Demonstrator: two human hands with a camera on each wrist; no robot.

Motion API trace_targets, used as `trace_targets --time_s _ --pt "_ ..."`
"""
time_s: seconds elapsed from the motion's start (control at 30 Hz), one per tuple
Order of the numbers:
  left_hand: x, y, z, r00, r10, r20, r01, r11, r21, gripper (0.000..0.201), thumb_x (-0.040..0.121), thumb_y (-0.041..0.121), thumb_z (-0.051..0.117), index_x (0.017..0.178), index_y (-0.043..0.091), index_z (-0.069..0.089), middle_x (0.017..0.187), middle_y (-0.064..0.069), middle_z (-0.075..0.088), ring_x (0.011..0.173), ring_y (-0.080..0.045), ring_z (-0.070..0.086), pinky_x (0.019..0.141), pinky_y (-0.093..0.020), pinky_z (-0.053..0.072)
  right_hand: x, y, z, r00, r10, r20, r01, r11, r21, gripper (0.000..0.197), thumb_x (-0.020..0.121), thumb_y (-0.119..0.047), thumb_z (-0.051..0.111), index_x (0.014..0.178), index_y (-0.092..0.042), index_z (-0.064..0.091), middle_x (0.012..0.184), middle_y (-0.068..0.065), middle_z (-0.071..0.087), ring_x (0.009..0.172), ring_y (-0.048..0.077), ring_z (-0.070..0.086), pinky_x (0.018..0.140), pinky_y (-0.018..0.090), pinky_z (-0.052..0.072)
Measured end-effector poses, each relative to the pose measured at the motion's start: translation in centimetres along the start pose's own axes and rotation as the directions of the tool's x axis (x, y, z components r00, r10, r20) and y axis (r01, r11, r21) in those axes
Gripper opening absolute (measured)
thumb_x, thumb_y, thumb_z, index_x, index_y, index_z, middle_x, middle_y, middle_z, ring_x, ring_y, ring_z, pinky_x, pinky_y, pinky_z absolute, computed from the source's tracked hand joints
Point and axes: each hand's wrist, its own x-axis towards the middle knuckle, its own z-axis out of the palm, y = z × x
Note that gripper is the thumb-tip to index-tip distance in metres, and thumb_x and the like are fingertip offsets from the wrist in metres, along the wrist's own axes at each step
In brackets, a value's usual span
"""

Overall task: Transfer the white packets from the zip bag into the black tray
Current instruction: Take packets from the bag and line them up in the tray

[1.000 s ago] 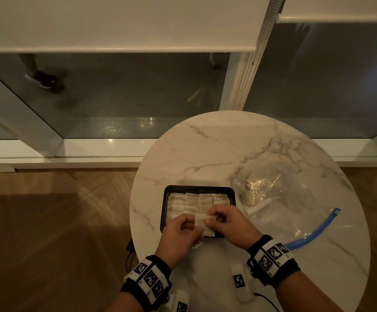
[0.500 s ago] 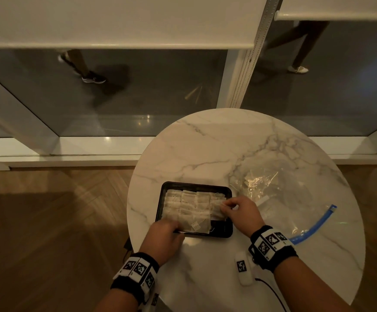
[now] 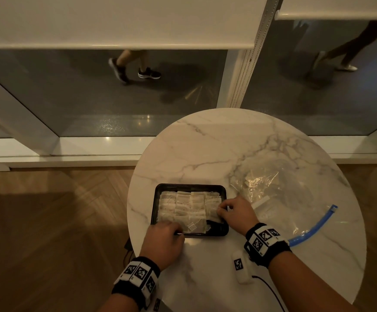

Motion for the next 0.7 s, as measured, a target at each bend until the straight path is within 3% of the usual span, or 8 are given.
trace_targets --time_s 0.13,0.27,0.5,0.7 --pt "-0.2 0.2 0.3 1.0 -0.012 0.006 0.012 1.0 0.015 0.023 0.092 0.043 0.052 0.108 0.035 0.067 0.106 0.018 0.065 0.102 -0.006 0.057 0.094 -0.032 0.039 0.5 0.0 0.5 0.998 -0.04 0.05 0.043 0.998 -0.048 0.008 0.086 -0.025 0.071 0.087 -0.022 0.078 0.08 -0.006 0.069 0.069 0.002 0.06 0.061 0.014 0.047" --pt "0.1 0.4 0.6 1.0 -0.007 0.022 0.007 1.0 0.008 0.023 0.091 0.042 0.052 0.106 0.035 0.067 0.105 0.018 0.066 0.1 -0.006 0.058 0.092 -0.033 0.042 1.4 0.1 1.2 0.997 -0.045 0.059 0.05 0.995 -0.082 0.01 0.083 -0.026 0.072 0.089 -0.023 0.079 0.087 -0.004 0.07 0.072 0.005 0.064 0.073 0.026 0.059" --pt "1.1 2.3 1.5 0.994 0.104 0.03 -0.103 0.994 -0.031 0.026 0.091 0.037 0.055 0.111 0.028 0.068 0.109 0.011 0.064 0.102 -0.01 0.056 0.09 -0.027 0.047 2.1 0.4 2.0 0.999 -0.017 0.048 0.023 0.992 -0.127 0.008 0.083 -0.026 0.072 0.09 -0.027 0.077 0.098 -0.002 0.066 0.081 0.01 0.063 0.073 0.023 0.055" --pt "2.2 5.6 2.8 0.962 0.227 0.149 -0.239 0.968 0.075 0.039 0.093 0.032 0.047 0.129 0.023 0.058 0.128 0.004 0.059 0.115 -0.019 0.053 0.098 -0.036 0.043 1.9 0.3 1.6 0.999 -0.003 0.043 0.008 0.994 -0.113 0.018 0.084 -0.018 0.07 0.1 -0.027 0.069 0.101 0.0 0.052 0.085 0.014 0.055 0.075 0.021 0.046"
